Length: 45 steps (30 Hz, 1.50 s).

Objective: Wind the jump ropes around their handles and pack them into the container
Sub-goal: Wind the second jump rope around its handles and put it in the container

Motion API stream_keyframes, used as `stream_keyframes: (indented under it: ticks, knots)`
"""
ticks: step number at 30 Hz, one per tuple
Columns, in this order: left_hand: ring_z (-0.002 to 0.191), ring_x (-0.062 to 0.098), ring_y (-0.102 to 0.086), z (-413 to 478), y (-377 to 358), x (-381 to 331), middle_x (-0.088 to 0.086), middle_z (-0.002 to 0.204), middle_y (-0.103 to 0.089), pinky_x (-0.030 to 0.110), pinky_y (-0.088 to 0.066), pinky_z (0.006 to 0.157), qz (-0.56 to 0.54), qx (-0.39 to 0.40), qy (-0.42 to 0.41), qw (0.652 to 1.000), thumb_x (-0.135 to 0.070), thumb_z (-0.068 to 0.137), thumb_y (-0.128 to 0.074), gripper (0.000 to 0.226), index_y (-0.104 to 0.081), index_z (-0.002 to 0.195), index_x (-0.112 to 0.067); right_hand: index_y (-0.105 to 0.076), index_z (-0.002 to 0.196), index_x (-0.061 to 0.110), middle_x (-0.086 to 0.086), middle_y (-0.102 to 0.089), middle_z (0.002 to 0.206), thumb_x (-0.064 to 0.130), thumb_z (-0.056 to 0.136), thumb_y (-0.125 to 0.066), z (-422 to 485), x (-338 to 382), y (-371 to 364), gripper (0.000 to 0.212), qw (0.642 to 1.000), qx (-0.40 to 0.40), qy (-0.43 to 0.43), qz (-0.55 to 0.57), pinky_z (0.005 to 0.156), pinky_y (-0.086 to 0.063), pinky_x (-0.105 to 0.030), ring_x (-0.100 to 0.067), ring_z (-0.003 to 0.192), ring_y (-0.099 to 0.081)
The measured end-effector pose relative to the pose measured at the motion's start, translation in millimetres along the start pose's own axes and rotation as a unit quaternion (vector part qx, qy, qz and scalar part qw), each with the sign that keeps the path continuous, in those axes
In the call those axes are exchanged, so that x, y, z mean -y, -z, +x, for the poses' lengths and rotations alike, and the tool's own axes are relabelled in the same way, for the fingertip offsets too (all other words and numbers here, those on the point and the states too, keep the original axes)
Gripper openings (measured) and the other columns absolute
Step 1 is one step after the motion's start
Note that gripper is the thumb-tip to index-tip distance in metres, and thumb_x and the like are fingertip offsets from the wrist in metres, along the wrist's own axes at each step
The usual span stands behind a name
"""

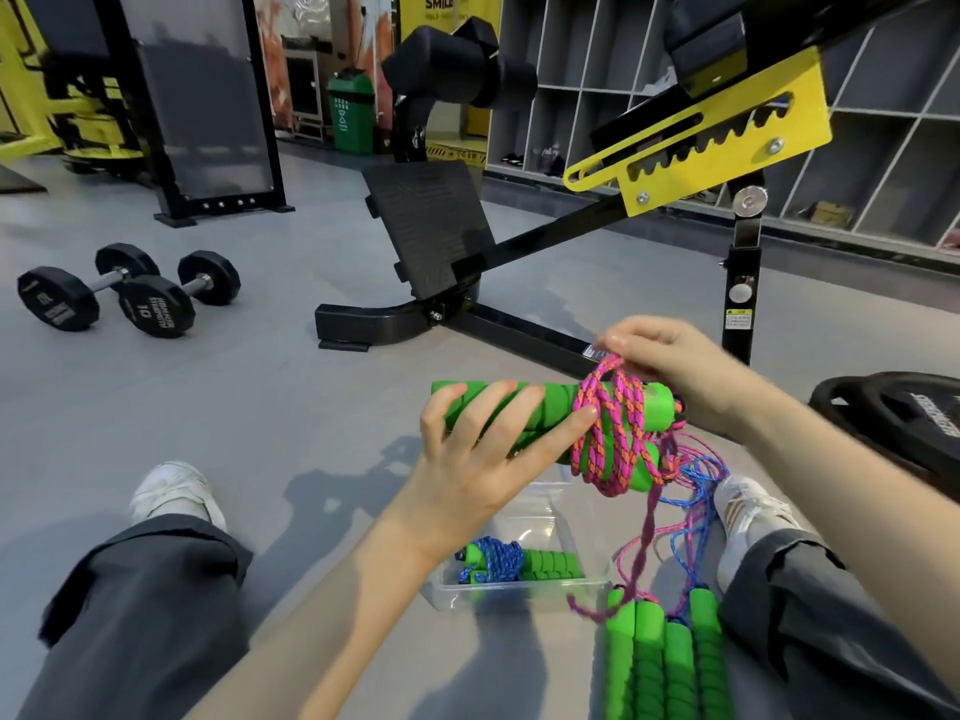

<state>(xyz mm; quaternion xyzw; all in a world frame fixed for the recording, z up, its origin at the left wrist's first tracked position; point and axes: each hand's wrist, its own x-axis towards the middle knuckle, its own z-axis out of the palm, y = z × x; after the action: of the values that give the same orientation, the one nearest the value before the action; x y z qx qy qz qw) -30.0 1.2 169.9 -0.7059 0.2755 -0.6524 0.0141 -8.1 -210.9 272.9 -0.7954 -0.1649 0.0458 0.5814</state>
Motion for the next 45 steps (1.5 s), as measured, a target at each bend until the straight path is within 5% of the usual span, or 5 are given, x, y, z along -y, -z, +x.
stream_keyframes:
  ticks: [6,11,26,35,45]
  knots:
    - [0.108,0.019,-0.048,-3,-3,-1,0.003,0.116,-0.046,0.042,-0.037,0.091,0.023,-0.011,0.004,1.0,-0.018,0.091,-0.066,0.051,-0.045,0.136,-0.032,-0.064,0.065,0.006,-0.006,-0.067,0.067,-0.007,0.089,-0.039,-19,-58,-62,0.037,0.962,-0.064,-0.114,0.239,0.049,-0.052,-0.019,-0.01,0.053,-0.061]
    - [0.109,0.021,-0.047,-10,-10,10,0.005,0.118,-0.046,0.043,-0.035,0.092,0.051,-0.004,0.029,0.998,-0.011,0.094,-0.059,0.048,-0.046,0.136,-0.03,-0.047,0.057,0.012,-0.001,-0.034,0.041,0.031,0.094,-0.039,-34,-78,-115,0.043,0.957,-0.077,-0.109,0.257,0.044,-0.029,-0.023,-0.014,0.039,-0.021]
    - [0.112,0.028,-0.043,-35,-22,21,0.012,0.123,-0.044,0.045,-0.025,0.098,0.104,0.094,0.038,0.989,0.008,0.076,-0.058,0.07,-0.043,0.138,-0.021,-0.06,0.094,0.002,-0.002,-0.041,0.059,0.026,0.096,-0.048,-76,-26,-76,0.028,0.956,0.03,-0.006,-0.292,0.049,-0.028,-0.022,-0.007,0.046,-0.034]
    - [0.108,0.028,-0.044,-42,-24,23,0.011,0.12,-0.044,0.045,-0.03,0.093,0.128,0.146,0.056,0.979,0.012,0.085,-0.017,0.066,-0.047,0.134,-0.02,-0.066,0.081,0.019,0.011,-0.045,0.05,0.039,0.09,-0.049,-81,32,-38,0.027,0.918,0.055,0.019,-0.393,0.049,-0.035,-0.017,-0.005,0.049,-0.043]
    - [0.109,0.022,-0.047,-32,-18,13,0.001,0.118,-0.049,0.041,-0.033,0.092,0.081,0.078,-0.016,0.994,0.0,0.091,-0.051,0.059,-0.034,0.143,-0.02,-0.067,0.087,0.017,0.003,-0.064,0.073,0.037,0.09,-0.053,-22,52,-24,0.025,0.881,0.044,0.152,-0.445,0.064,-0.043,-0.026,-0.008,0.067,-0.056]
